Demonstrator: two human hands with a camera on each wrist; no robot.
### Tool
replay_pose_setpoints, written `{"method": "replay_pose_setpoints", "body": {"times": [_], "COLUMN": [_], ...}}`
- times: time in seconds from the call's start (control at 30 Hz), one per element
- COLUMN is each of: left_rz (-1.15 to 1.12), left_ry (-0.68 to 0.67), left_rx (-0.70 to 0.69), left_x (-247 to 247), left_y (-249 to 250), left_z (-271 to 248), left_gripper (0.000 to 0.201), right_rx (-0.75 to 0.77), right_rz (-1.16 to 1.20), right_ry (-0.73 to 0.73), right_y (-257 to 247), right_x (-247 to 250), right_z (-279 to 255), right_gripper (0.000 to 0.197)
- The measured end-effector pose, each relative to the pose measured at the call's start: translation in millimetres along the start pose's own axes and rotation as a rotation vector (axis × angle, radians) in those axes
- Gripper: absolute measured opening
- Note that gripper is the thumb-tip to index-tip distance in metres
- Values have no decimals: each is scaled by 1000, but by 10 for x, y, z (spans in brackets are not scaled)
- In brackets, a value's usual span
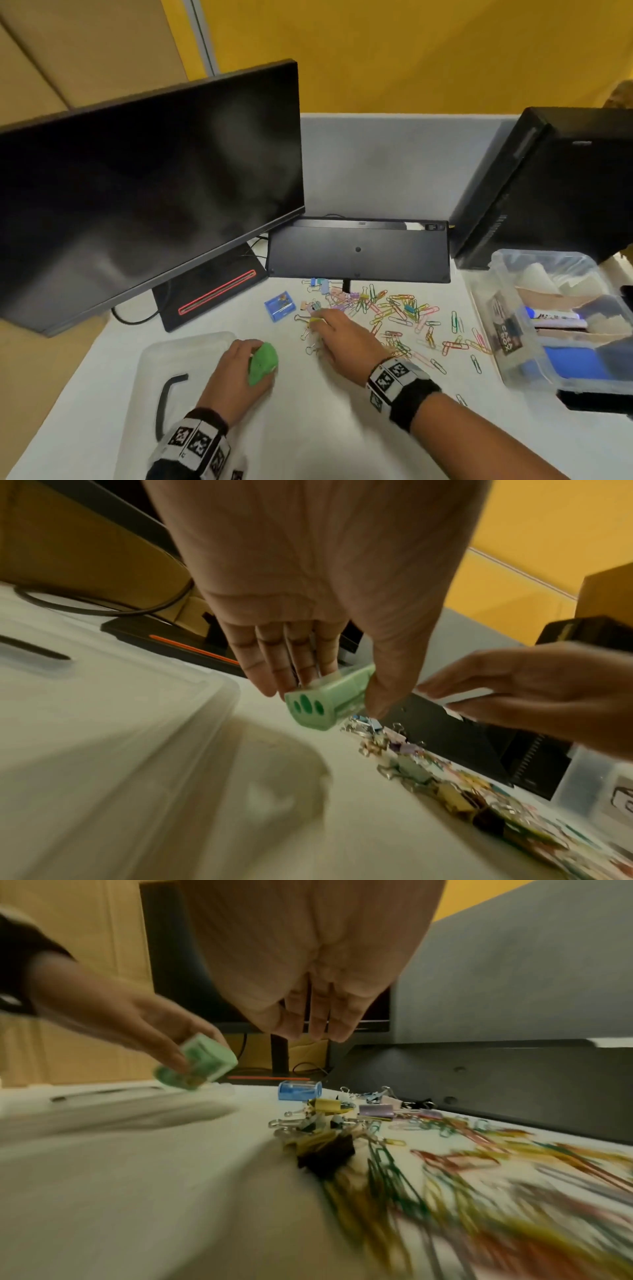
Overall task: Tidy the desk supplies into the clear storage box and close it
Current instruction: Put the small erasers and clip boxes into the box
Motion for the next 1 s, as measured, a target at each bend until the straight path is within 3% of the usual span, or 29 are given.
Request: {"method": "replay_pose_setpoints", "body": {"times": [0.1, 0.3, 0.4, 0.5, 0.7, 1.0], "left_rz": [-50, -71, -54, -42, -79, -63], "left_ry": [21, 28, 35, 29, 6, -61], "left_rx": [48, 54, 27, 1, 14, -92], "left_x": [147, 309, 357, 383, 333, -131], "left_y": [-106, -183, -184, -206, -120, 668], "left_z": [46, 87, 53, 7, -26, 111], "left_gripper": [47, 49, 53, 52, 47, 49], "right_rx": [-9, -16, -20, -95, -376, -560], "right_rz": [-99, -294, -356, -248, 347, 289], "right_ry": [-141, -301, -235, -135, 38, 378], "right_y": [-104, -173, -192, -270, -91, 736], "right_x": [-184, -701, -808, -739, -7, 1479], "right_z": [545, 1010, 1023, 994, 576, -585], "right_gripper": [58, 56, 51, 44, 47, 42]}}
Point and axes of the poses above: each hand's wrist, its own z-axis towards the middle knuckle, its own x-axis out of the back of the hand, y = z × x, the point moved 1 cm from there along z, towards the middle knuckle, and after that the axes turned 13 degrees about y, right-handed, at the moved point
